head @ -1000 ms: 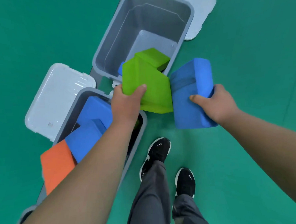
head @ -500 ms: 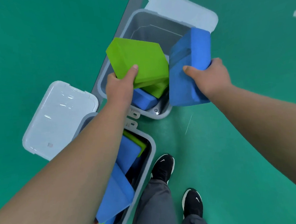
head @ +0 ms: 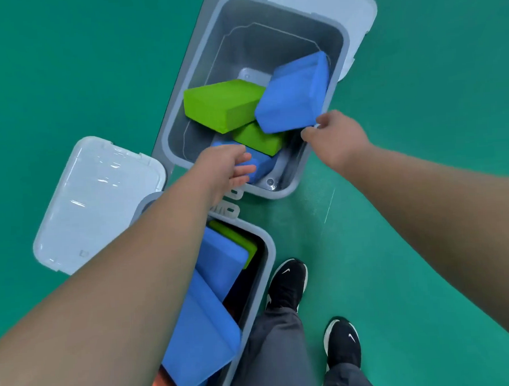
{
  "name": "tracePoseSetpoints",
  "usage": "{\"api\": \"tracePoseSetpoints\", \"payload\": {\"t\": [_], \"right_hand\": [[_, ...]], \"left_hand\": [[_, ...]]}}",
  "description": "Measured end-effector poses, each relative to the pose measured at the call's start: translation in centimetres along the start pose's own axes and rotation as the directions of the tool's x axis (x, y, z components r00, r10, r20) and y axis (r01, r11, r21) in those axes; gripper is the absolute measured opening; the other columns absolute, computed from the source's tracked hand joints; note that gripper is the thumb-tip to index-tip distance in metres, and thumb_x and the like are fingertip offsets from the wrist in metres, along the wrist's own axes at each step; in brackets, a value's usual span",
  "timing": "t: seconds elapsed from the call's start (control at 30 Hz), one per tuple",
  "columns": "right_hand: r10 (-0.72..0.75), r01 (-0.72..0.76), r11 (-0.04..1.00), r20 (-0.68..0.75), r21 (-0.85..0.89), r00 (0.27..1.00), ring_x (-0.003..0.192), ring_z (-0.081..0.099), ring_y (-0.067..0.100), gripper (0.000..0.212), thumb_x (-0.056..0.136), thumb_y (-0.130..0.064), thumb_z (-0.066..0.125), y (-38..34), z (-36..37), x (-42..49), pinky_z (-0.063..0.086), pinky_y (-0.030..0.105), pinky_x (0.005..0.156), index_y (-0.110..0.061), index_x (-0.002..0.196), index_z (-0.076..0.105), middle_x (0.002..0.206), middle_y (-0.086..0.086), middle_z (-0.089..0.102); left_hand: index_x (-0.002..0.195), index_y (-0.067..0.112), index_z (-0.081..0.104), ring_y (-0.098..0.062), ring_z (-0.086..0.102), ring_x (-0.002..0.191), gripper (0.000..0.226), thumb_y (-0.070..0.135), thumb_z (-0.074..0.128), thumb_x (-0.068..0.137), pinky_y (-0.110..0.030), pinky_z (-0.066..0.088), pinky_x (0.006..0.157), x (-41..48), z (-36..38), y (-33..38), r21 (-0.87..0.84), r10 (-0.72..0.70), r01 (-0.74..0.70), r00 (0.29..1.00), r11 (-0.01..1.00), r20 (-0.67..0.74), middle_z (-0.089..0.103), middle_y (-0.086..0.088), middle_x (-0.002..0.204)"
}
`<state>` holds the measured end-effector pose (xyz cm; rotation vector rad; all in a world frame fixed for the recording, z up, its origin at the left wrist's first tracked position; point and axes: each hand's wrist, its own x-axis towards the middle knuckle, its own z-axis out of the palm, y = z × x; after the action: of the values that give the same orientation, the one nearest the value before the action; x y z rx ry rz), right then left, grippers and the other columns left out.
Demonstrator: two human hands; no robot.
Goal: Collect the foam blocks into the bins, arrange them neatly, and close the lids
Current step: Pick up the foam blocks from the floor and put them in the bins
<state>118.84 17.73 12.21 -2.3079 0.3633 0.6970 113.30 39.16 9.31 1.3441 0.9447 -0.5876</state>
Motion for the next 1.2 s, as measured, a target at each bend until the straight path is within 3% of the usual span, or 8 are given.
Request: {"api": "tracePoseSetpoints", "payload": {"t": [0.1, 0.3, 0.47, 0.6, 0.73, 0.87, 1.03, 1.2], "right_hand": [[0.05, -0.047, 0.996, 0.04, -0.08, 0.998, 0.106, 0.063, 0.029, 0.045, 0.097, -0.036, 0.059, 3.7, 1.2, -1.3, 0.046, 0.029, 0.084, -0.015, 0.136, 0.059, 0.126, 0.009, 0.066], [0.157, -0.15, 0.981, 0.053, -0.124, 0.986, 0.094, 0.062, 0.029, 0.026, 0.097, -0.033, 0.056, 10.4, 1.0, -3.2, 0.043, 0.029, 0.076, -0.016, 0.113, 0.066, 0.107, 0.009, 0.07], [0.217, -0.214, 0.971, 0.017, -0.109, 0.976, 0.097, 0.061, 0.029, 0.026, 0.097, -0.032, 0.055, 15.2, 0.2, -4.1, 0.042, 0.03, 0.078, -0.015, 0.114, 0.066, 0.107, 0.008, 0.069], [0.282, -0.28, 0.955, 0.003, -0.102, 0.959, 0.096, 0.064, 0.033, 0.029, 0.096, -0.027, 0.054, 19.0, 0.3, -5.8, 0.05, 0.034, 0.08, -0.007, 0.112, 0.068, 0.103, 0.014, 0.071], [0.332, -0.328, 0.941, 0.042, -0.083, 0.942, 0.091, 0.062, 0.034, 0.025, 0.095, -0.024, 0.052, 23.5, 0.6, -8.6, 0.048, 0.033, 0.074, -0.005, 0.103, 0.066, 0.09, 0.014, 0.065], [0.366, -0.366, 0.93, 0.049, 0.009, 0.929, 0.103, 0.067, 0.034, 0.033, 0.098, -0.027, 0.053, 28.8, 0.2, -12.8, 0.051, 0.035, 0.084, -0.002, 0.115, 0.068, 0.106, 0.017, 0.072], [0.41, -0.409, 0.902, 0.017, 0.14, 0.912, 0.101, 0.068, 0.035, 0.033, 0.097, -0.026, 0.052, 38.6, -1.4, -21.4, 0.056, 0.04, 0.086, -0.002, 0.108, 0.073, 0.104, 0.018, 0.073], [0.579, -0.57, 0.796, 0.02, 0.205, 0.815, 0.08, 0.057, 0.034, 0.029, 0.095, -0.023, 0.05, 53.1, -2.3, -33.5, 0.039, 0.031, 0.067, -0.007, 0.072, 0.056, 0.078, 0.016, 0.06]], "left_hand": [[0.135, 0.008, 0.055, -0.024, 0.075, 0.095, 0.032, 0.023, 0.056, 0.106, -0.042, 0.061, 0.089, -0.2, 1.0, -2.0, 0.058, -0.075, 0.074, 0.997, 0.996, 0.017, 0.075, -0.007, 0.116], [0.125, 0.012, 0.059, -0.023, 0.072, 0.099, 0.022, 0.021, 0.056, 0.105, -0.042, 0.059, 0.094, -1.1, 5.2, -4.8, 0.21, -0.122, 0.112, 0.992, 0.971, 0.032, 0.074, -0.004, 0.113], [0.131, 0.013, 0.055, -0.019, 0.071, 0.091, 0.026, 0.018, 0.049, 0.106, -0.042, 0.059, 0.095, -1.5, 10.1, -7.7, 0.403, -0.135, 0.099, 0.989, 0.91, 0.061, 0.074, 0.001, 0.1], [0.122, 0.014, 0.061, -0.015, 0.072, 0.083, 0.022, 0.021, 0.049, 0.105, -0.043, 0.061, 0.095, -1.6, 13.2, -11.4, 0.57, -0.134, 0.055, 0.986, 0.82, 0.098, 0.074, 0.003, 0.098], [0.121, 0.015, 0.062, -0.02, 0.074, 0.094, 0.022, 0.023, 0.05, 0.106, -0.039, 0.061, 0.088, -3.5, 15.5, -15.3, 0.71, -0.164, 0.025, 0.978, 0.704, 0.128, 0.075, 0.001, 0.104], [0.122, 0.015, 0.062, -0.018, 0.072, 0.086, 0.022, 0.025, 0.05, 0.106, -0.033, 0.06, 0.073, -5.7, 17.8, -18.9, 0.809, -0.176, -0.026, 0.972, 0.587, 0.158, 0.075, -0.002, 0.106], [0.123, 0.01, 0.057, -0.016, 0.064, 0.071, 0.02, 0.019, 0.047, 0.107, -0.03, 0.055, 0.066, -9.5, 23.4, -24.4, 0.901, -0.174, -0.041, 0.976, 0.432, 0.128, 0.072, 0.0, 0.093], [0.12, 0.012, 0.055, -0.018, 0.064, 0.069, 0.017, 0.02, 0.048, 0.107, -0.03, 0.052, 0.065, -15.6, 32.8, -32.8, 0.943, -0.212, -0.192, 0.944, 0.272, 0.253, 0.071, -0.002, 0.09]]}}
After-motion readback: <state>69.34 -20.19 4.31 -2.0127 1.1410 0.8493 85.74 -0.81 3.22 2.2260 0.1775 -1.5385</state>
